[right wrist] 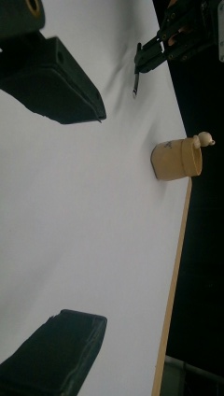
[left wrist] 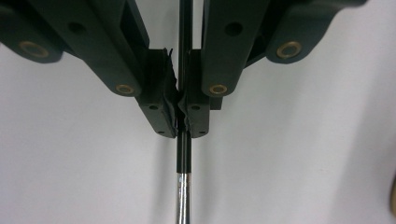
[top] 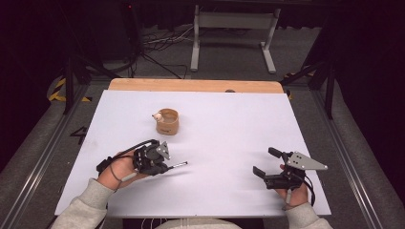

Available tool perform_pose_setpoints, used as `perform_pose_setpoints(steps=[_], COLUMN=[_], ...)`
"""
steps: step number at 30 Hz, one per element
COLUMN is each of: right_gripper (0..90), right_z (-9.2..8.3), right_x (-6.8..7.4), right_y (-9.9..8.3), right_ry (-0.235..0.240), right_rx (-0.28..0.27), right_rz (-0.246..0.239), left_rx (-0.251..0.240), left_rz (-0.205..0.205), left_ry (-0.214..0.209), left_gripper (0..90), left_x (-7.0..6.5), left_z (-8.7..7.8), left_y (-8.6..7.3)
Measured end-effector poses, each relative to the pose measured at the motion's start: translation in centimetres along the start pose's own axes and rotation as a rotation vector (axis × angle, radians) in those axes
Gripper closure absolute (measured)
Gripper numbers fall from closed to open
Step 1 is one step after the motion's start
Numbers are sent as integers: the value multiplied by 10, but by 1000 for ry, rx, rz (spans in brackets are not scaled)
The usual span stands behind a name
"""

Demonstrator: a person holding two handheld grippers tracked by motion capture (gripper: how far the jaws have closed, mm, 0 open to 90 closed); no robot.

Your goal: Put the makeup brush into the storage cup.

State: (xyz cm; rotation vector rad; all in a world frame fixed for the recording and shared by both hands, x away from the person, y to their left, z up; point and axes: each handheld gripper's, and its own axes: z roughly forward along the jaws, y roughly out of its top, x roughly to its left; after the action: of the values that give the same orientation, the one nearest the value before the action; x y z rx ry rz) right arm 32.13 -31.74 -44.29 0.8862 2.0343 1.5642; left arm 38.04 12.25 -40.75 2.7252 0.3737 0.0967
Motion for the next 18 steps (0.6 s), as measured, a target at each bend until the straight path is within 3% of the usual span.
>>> perform_pose_setpoints(steps=[4,9,10,11,13,18], right_gripper=[34,34,34,34,34,34], right_z=[0,0,0,0,0,0], right_x=[0,0,0,0,0,0], right_y=[0,0,0,0,0,0], right_ry=[2,2,2,2,2,4], right_rx=[1,1,1,1,0,1], right_rz=[0,0,0,0,0,2], left_rx=[-82,-148,-188,-188,-244,-310], left_rz=[-22,-35,-37,-37,-51,-71], left_ry=[8,12,4,4,-11,-13], left_gripper=[833,833,833,833,833,833], left_x=[3,3,5,5,7,10], left_z=[-9,-16,-19,-19,-23,-29], left_y=[-2,-4,-5,-5,-8,-12])
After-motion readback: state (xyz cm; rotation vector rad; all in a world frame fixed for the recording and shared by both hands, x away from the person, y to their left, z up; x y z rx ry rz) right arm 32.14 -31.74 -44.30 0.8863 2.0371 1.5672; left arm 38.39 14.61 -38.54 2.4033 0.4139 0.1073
